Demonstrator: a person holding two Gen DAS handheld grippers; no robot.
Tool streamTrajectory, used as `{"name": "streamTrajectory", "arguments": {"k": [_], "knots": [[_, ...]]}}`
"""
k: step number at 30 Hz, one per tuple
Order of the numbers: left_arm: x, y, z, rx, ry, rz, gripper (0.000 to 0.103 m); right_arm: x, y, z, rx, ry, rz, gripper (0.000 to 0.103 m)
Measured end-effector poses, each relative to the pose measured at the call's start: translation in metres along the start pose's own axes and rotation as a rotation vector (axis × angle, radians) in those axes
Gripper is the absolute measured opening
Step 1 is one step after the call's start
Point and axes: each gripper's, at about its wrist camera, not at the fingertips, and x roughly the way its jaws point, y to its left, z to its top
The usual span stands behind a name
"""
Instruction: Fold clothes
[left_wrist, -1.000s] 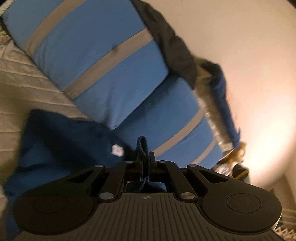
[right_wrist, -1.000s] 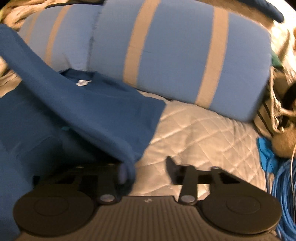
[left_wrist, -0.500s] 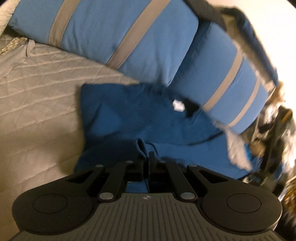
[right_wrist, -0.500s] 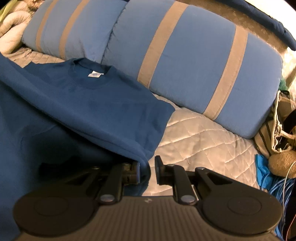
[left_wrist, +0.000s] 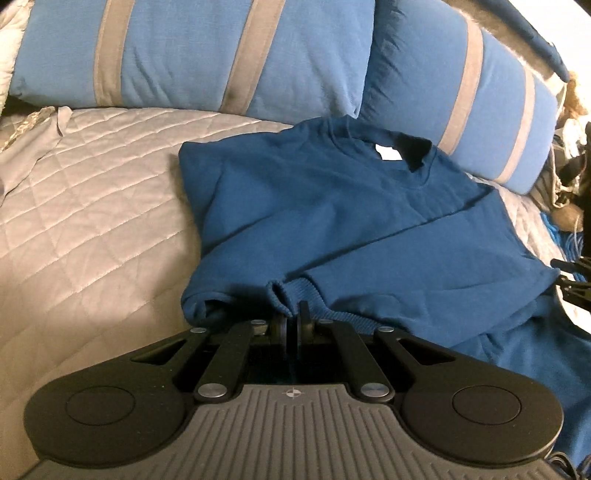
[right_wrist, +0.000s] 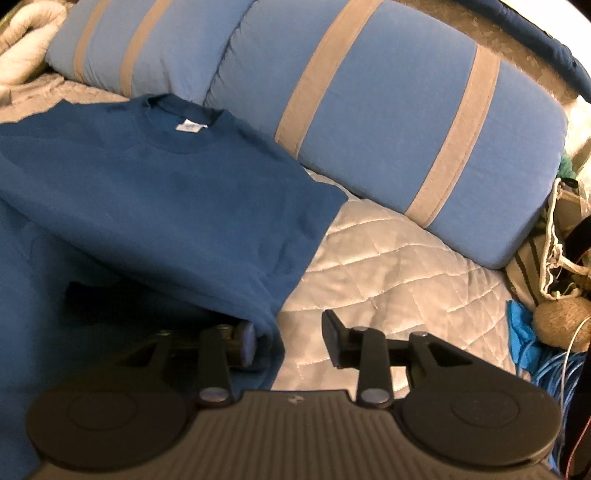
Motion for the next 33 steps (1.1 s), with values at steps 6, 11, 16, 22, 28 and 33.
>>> {"name": "streamTrajectory", "arguments": {"k": [6,11,16,22,28,33], "knots": [[0.006,-0.004,-0.009,0.03,-0.006,0.029,0.01,0.006,0.0,-0.003,-0.008,0.033,-0.022,0.064],[-0.001,-0.005,-0.013,0.049,-0.018,0.08,0.03,0.007,-0.013,-0.003,0.051,0.062,-0.019,0.084],[-0.026,-0.005,-0.014,0.054,-0.057,0.136,0.046,-0.009,-0.02,-0.007,0.053,0.054,0.008,0.1],[-0.082,-0.008,-0.013,0.024,-0.201,0.139,0.072,-0.051,-0.038,-0.013,0.082,0.018,0.022,0.103],[-0.159,-0.023,-0.008,0.056,-0.393,0.12,0.077,-0.116,-0.067,-0.013,0.166,-0.087,0.012,0.103],[-0.217,-0.034,-0.003,0.11,-0.503,0.138,0.078,-0.182,-0.096,-0.009,0.256,-0.195,-0.005,0.103]]}}
